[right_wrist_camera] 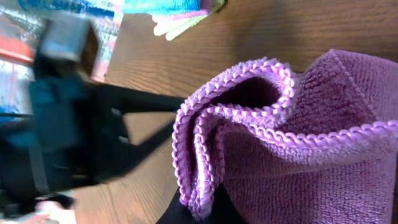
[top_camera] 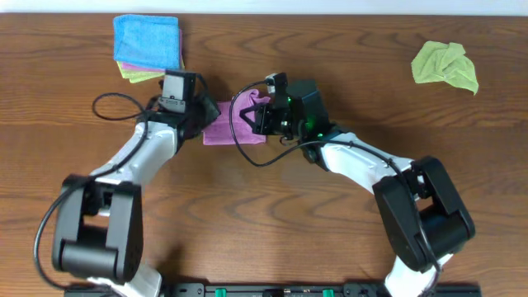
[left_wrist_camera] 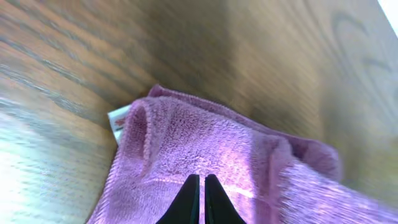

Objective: Fold the cloth
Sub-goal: 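Fold the strip with the right gripper toward the left gripper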

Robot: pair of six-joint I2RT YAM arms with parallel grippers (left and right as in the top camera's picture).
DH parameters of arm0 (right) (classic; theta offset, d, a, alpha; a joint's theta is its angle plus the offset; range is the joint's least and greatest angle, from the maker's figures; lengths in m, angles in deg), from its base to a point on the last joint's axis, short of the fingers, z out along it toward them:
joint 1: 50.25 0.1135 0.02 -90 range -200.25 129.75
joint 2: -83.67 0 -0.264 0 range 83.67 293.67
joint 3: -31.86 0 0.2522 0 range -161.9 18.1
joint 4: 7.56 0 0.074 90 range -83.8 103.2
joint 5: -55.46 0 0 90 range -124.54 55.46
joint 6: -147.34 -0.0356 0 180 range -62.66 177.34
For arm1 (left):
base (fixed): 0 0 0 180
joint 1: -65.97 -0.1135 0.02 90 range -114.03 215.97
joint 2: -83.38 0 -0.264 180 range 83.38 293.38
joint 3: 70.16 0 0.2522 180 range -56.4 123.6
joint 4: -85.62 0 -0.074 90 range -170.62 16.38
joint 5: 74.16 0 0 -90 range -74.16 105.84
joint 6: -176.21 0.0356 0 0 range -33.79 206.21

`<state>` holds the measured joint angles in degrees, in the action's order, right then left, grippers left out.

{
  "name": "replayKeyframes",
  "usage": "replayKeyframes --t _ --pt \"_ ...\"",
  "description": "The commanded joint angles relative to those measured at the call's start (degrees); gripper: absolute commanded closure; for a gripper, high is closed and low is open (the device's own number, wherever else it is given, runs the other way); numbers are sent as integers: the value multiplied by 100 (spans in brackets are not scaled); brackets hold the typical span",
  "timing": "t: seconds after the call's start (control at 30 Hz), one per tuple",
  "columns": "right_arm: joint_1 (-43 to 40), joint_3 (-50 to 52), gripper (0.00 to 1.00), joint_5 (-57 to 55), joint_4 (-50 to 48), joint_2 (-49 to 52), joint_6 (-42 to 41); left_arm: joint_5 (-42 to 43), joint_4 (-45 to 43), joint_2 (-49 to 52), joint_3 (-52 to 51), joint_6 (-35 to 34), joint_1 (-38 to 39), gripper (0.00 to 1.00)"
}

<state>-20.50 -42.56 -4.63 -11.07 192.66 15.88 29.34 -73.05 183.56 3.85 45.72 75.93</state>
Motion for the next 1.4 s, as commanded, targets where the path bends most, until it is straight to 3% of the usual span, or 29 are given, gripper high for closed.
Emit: replayKeyframes --t 0.0,0.33,0.6,0.83,1.37 --pt "133 -127 99 -162 39 -131 153 -210 155 -319 175 210 -173 94" --pt "439 -142 99 -811 37 -105 190 -249 605 -824 175 422 -435 94" --pt "533 -452 99 -874 125 162 192 -251 789 -962 175 455 -437 94" --pt "664 -988 99 -887 815 472 426 -249 826 -1005 175 452 -437 94" --pt "881 -1060 99 -1047 693 920 492 -227 940 -1235 175 452 -601 94"
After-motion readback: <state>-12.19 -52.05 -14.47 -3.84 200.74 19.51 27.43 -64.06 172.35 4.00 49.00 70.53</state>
